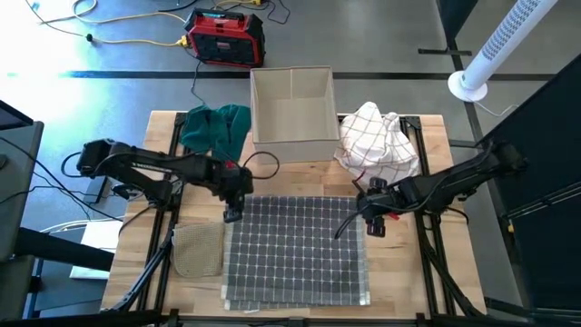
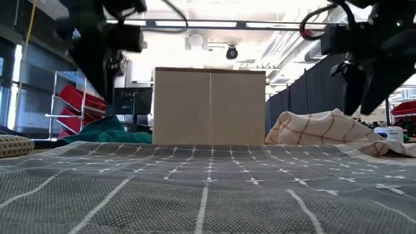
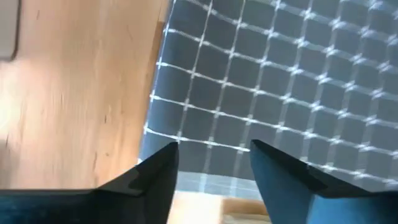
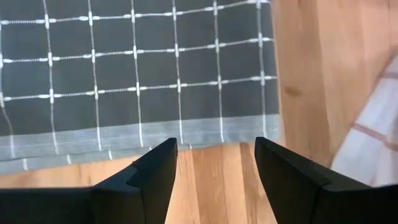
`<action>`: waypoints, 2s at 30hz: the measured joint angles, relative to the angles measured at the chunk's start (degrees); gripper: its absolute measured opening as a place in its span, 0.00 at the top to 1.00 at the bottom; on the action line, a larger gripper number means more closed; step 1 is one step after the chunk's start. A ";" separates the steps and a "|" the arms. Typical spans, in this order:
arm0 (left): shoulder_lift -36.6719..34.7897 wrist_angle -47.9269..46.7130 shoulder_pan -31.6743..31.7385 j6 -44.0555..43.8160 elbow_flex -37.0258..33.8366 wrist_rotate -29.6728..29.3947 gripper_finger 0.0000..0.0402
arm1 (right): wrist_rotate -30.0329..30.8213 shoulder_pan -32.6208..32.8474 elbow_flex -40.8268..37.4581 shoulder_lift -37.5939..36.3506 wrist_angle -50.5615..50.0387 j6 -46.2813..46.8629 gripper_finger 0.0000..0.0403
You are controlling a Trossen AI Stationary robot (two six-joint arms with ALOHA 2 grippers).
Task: Fold towel
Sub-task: Fold the gray patterned kitchen towel
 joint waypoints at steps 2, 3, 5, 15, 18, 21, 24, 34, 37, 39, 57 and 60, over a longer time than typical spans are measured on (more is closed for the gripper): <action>0.00 1.62 0.75 0.78 -2.56 0.22 0.45 | -0.16 -0.70 -0.68 -0.01 1.07 0.01 0.49; 0.00 2.51 1.00 0.90 -3.59 0.25 0.45 | -0.31 -1.07 -0.70 -0.03 1.08 0.07 0.49; -0.01 4.29 1.49 1.14 -5.64 0.32 0.44 | -0.59 -1.82 -0.75 -0.05 1.11 0.18 0.49; -0.02 12.07 3.80 -0.06 -14.22 -1.54 0.42 | -1.56 -5.37 0.78 -0.13 1.86 0.36 0.49; -0.02 11.83 4.10 0.72 -14.85 -4.49 0.42 | -1.74 -6.42 1.07 -0.13 3.59 -0.37 0.49; -0.02 13.72 4.10 1.30 -15.52 -5.15 0.42 | -2.21 -7.81 1.07 -0.13 4.59 -0.52 0.49; 0.03 13.76 4.10 0.28 -16.39 -4.90 0.43 | -2.57 -9.07 1.07 -0.13 4.91 -1.88 0.49; 0.36 15.42 3.98 -7.51 -19.09 -3.11 0.73 | -6.48 -15.52 -2.28 0.15 9.33 -13.11 0.48; 0.42 15.92 4.00 -7.65 -19.09 -3.16 0.82 | -6.01 -16.69 -2.67 0.44 10.10 -16.33 0.46; 0.46 16.25 4.02 -7.75 -19.09 -3.20 0.89 | -5.69 -17.47 -2.94 0.63 10.61 -18.48 0.45; 1.46 16.60 4.05 -8.84 -18.96 -4.12 0.99 | -12.48 -20.32 -3.21 9.80 13.31 -19.38 0.42; 1.46 16.60 4.05 -8.84 -18.96 -4.29 0.99 | -12.48 -20.34 -3.21 12.48 13.34 -19.44 0.42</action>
